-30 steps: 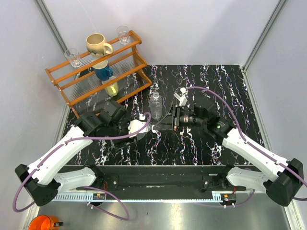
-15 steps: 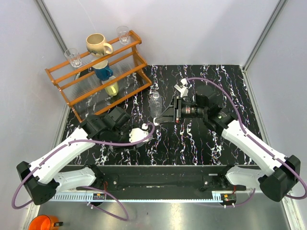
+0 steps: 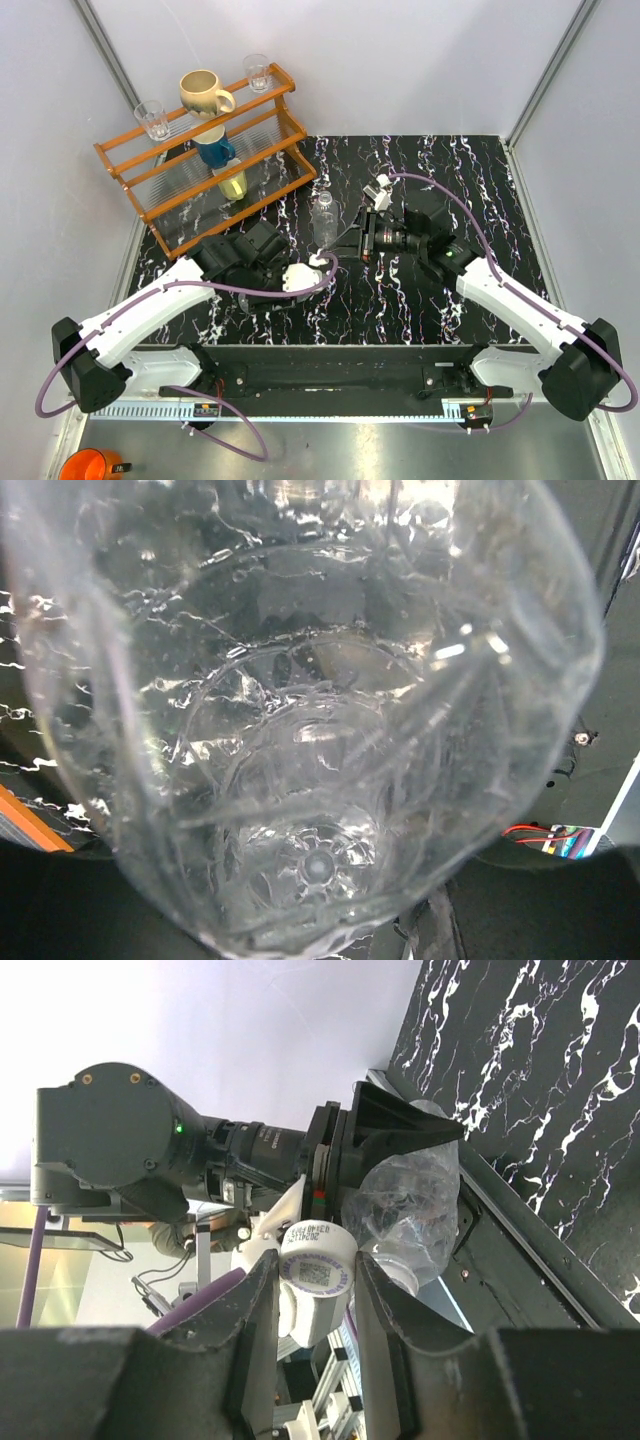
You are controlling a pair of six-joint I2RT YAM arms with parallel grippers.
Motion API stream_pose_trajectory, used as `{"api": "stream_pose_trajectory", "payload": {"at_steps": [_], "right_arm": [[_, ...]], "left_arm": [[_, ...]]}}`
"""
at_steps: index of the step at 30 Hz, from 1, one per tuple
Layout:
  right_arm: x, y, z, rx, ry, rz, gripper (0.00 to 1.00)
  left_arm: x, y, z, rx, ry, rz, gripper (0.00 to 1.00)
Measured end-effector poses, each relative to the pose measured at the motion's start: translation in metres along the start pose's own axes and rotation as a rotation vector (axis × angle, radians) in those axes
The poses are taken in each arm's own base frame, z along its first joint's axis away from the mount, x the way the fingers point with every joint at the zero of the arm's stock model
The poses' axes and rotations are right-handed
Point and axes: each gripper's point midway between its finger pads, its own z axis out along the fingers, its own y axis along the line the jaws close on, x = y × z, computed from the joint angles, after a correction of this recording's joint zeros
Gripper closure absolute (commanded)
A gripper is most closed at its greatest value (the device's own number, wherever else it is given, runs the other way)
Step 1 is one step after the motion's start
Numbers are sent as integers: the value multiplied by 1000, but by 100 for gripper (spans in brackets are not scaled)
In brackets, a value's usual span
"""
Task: Screw on the bottle caps
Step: Screw the bottle cap onto the plastic bottle.
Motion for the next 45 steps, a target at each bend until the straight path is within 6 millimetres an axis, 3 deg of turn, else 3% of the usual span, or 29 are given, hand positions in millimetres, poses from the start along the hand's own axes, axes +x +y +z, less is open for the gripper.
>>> {"api": "stream_pose_trajectory", "payload": {"at_steps": [11, 22, 31, 45], "right_arm": [[10, -10, 3, -16, 0, 41, 92], [19, -3, -10, -8, -11, 16, 93], [33, -45, -19, 183, 32, -23, 93], [20, -40, -21, 252, 43, -133, 94]], "left_arm": [[-2, 7, -2, -38, 4, -5, 92], [-4, 10, -5, -61, -14, -19, 92], [-3, 10, -8, -68, -17, -21, 92], [1, 5, -8, -48, -5, -22, 92]]}}
